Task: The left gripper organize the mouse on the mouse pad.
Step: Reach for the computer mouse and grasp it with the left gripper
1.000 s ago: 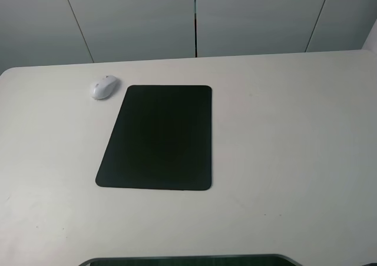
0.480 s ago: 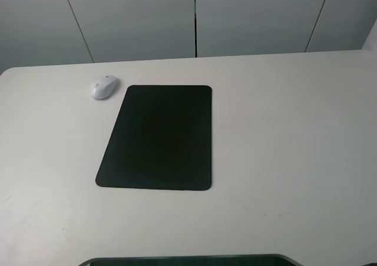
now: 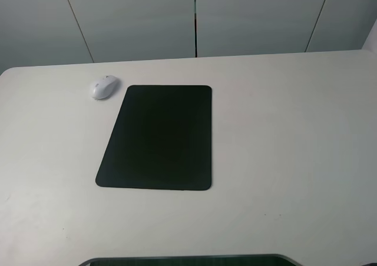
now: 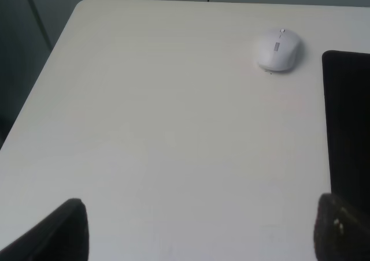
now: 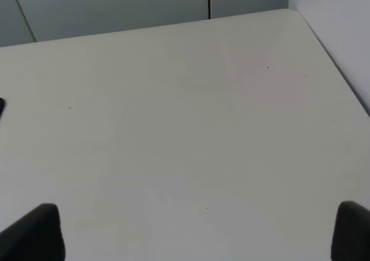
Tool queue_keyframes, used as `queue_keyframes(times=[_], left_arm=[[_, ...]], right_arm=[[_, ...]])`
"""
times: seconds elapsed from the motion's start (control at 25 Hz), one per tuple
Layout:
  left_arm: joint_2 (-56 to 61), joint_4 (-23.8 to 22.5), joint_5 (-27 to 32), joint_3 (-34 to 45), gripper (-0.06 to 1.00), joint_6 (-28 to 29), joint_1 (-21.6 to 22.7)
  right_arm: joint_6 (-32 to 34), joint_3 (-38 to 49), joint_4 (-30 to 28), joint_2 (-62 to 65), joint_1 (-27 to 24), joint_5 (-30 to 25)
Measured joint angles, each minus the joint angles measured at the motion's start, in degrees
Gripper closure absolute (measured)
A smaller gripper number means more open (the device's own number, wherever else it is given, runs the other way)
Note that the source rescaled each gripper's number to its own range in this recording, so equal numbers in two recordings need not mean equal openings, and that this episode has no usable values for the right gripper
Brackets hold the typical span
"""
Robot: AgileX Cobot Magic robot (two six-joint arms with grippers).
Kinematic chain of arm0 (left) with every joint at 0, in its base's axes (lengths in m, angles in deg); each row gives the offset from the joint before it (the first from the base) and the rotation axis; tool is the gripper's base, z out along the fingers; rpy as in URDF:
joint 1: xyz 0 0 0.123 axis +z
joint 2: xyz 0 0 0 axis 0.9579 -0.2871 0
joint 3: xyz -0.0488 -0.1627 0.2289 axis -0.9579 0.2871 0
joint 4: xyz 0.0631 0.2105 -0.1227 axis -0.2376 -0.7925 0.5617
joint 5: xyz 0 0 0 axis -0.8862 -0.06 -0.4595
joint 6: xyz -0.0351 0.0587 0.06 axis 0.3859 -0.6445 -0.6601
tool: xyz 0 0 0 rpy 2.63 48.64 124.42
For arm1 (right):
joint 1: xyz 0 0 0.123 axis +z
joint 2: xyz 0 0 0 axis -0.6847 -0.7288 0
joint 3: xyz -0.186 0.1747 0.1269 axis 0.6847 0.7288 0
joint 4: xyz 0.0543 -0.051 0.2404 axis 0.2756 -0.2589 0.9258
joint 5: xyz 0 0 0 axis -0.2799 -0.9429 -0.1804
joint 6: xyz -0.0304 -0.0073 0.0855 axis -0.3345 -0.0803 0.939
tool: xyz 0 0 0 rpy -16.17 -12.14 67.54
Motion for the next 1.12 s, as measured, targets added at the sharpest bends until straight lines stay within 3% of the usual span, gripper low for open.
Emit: queue_keyframes(times=[0.68, 0.92, 1.12], left_arm=[[-0.1, -0.7, -0.1, 0.0, -0.06, 0.3, 0.0], [-0.1, -4.8, -2.3, -1.3, -0.06, 0.3, 0.0], [-7.5, -5.2, -0.2, -5.2, -0.06, -2.0, 0.0]], right_arm=[[0.0, 0.0, 0.0, 0.0, 0.0, 0.0], [0.0, 0.0, 0.0, 0.0, 0.0, 0.0], [0.0, 0.0, 0.0, 0.0, 0.0, 0.0]])
